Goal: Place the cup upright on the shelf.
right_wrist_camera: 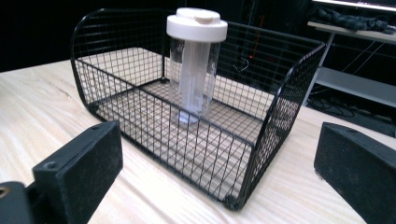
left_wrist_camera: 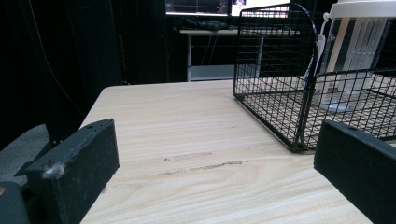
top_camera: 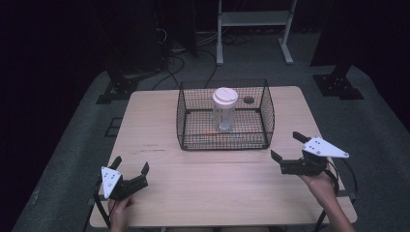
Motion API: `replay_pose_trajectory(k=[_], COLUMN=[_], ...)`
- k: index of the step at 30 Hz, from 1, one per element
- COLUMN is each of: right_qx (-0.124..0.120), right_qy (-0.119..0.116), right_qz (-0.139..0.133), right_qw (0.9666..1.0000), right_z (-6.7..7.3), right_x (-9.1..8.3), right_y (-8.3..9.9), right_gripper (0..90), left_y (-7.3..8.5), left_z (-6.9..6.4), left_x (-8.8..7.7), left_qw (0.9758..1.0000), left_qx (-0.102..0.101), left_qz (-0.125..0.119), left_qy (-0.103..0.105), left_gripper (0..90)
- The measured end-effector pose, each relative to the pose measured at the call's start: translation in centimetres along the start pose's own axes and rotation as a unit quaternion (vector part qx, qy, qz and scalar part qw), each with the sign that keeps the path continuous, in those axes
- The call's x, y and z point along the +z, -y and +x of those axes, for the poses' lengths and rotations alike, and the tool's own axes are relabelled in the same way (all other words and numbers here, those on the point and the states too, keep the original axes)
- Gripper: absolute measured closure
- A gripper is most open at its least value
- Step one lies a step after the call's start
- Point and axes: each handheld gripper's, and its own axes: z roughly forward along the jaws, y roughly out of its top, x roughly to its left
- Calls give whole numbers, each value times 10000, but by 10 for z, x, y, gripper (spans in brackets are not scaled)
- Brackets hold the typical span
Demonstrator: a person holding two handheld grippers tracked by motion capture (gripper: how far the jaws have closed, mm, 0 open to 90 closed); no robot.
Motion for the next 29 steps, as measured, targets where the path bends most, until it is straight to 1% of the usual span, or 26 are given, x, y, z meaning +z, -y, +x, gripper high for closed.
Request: replay_pose_trajectory(k=[1, 2, 3, 6, 7, 10, 13, 14, 16, 20, 21, 23, 24, 26, 27, 28, 29], right_qx=[54, 54, 43, 78, 138, 107, 146, 94, 72, 97, 55, 60, 146, 168, 209, 247, 247], right_qy=[0, 0, 56, 75, 76, 114, 113, 154, 176, 179, 195, 266, 231, 224, 301, 201, 201], right_qz=[9, 9, 10, 27, 31, 33, 29, 57, 54, 92, 151, 100, 33, 18, -141, -123, -123], right_qw=[10000, 10000, 10000, 9999, 9999, 9999, 9998, 9998, 9998, 9998, 9997, 9996, 9996, 9996, 9992, 9994, 9994], right_z=[1, 1, 2, 3, 4, 5, 7, 8, 10, 12, 13, 15, 17, 19, 25, 28, 28], right_x=[-3, -3, -6, -9, -12, -15, -20, -24, -26, -30, -32, -36, -38, -40, -43, -42, -42], right_y=[5, 5, 10, 15, 20, 23, 26, 28, 31, 36, 41, 45, 48, 51, 57, 59, 59], right_gripper=[6, 6, 6, 6, 6, 6, 6, 6, 6, 6, 6, 6, 6, 6, 6, 6, 6], left_y=[0, 0, 0, 0, 0, 0, 0, 0, 0, 0, 0, 0, 0, 0, 0, 0, 0], left_z=[0, 0, 0, 0, 0, 0, 0, 0, 0, 0, 0, 0, 0, 0, 0, 0, 0], left_x=[0, 0, 0, 0, 0, 0, 0, 0, 0, 0, 0, 0, 0, 0, 0, 0, 0], left_qw=[10000, 10000, 10000, 10000, 10000, 10000, 10000, 10000, 10000, 10000, 10000, 10000, 10000, 10000, 10000, 10000, 10000], left_qx=[-2, -2, -2, 3, 6, 3, 6, 17, 22, 26, 16, 10, 10, 10, 17, 15, 15], left_qz=[-1, -1, -5, -1, -6, -6, -6, -2, -6, -1, -9, -2, -2, -2, -1, -1, -1], left_qy=[2, 2, 2, -1, -8, -6, -8, -5, -4, -2, -6, -3, -3, -17, -7, -6, -6], left_gripper=[0, 0, 0, 0, 0, 0, 0, 0, 0, 0, 0, 0, 0, 0, 0, 0, 0])
